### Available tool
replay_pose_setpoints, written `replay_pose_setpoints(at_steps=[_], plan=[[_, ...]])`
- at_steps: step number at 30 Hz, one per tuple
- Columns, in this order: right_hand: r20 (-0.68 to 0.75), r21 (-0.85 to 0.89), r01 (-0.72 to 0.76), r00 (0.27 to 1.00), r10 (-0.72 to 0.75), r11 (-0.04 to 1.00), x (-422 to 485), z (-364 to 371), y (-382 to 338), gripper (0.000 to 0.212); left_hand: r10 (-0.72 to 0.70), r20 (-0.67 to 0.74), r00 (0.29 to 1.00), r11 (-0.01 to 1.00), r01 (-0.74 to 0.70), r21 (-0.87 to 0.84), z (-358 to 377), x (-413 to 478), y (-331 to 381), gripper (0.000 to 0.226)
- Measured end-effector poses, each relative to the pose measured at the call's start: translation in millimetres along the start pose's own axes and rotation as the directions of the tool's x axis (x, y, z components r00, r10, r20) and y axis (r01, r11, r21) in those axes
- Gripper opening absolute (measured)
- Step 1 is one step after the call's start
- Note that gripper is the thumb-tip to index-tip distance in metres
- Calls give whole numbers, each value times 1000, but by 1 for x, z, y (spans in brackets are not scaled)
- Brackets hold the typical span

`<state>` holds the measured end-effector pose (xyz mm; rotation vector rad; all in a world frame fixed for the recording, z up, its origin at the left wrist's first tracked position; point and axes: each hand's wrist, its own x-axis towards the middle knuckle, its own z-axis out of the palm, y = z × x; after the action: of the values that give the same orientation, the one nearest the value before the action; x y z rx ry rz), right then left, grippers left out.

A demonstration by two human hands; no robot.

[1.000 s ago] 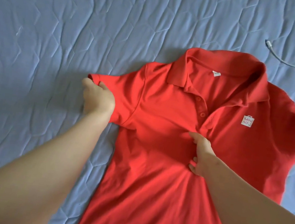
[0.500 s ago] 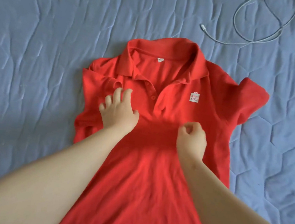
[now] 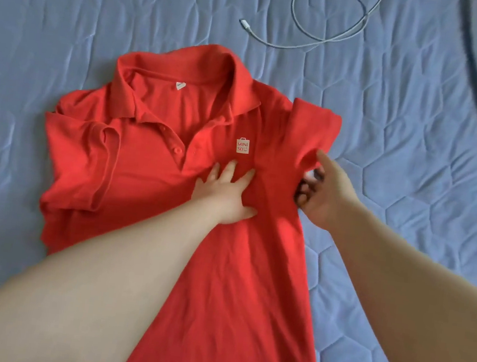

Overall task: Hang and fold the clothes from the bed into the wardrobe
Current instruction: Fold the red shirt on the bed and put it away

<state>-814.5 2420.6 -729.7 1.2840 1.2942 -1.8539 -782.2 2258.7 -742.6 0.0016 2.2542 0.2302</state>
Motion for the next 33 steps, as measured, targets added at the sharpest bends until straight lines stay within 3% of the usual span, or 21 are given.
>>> replay_pose_setpoints(at_steps=[3, 5, 9, 12, 15, 18, 20, 22, 25, 30, 33], plan=[[58, -264, 23, 998, -8, 964, 8, 3, 2, 19, 4, 32, 999, 1000, -3, -13, -2, 4, 0, 87], [93, -141, 23, 996, -10, 990, 10, 12, 2, 5, -8, 52, 999, 1000, 9, -15, -5, 6, 1, 89], [-47, 294, 1, 999, 13, 956, 17, 4, 0, 21, 3, 45, 999, 999, -1, -33, -7, 5, -2, 86], [-115, 378, -39, 989, 89, 925, 11, -16, 4, 8, 23, 32, 999, 998, -21, -60, -6, 2, -5, 86], [-86, 287, -59, 993, 86, 956, -5, -22, 5, 23, 35, 29, 999, 995, -33, -92, -5, 0, -5, 87], [91, 151, -25, 996, 12, 988, -21, -10, -2, 12, 54, 31, 998, 993, -51, -109, -7, 0, -5, 91], [192, 5, 95, 977, -94, 995, -26, -1, -5, 5, 57, 35, 998, 992, -53, -110, -10, 0, -6, 91], [243, -151, 242, 949, -202, 958, -25, 6, -3, 16, 52, 37, 998, 993, -47, -108, -11, 0, -8, 92], [194, -334, 317, 945, -264, 888, -17, 13, -2, 20, 48, 33, 998, 994, -45, -98, -8, 0, -7, 92], [74, -300, 185, 983, -171, 936, -13, 8, -14, 17, 50, 10, 999, 992, -48, -117, -7, 1, -10, 92], [-52, -202, 250, 963, -265, 947, -18, -13, -13, 14, 64, -5, 998, 987, -64, -148, -5, -1, -12, 91]])
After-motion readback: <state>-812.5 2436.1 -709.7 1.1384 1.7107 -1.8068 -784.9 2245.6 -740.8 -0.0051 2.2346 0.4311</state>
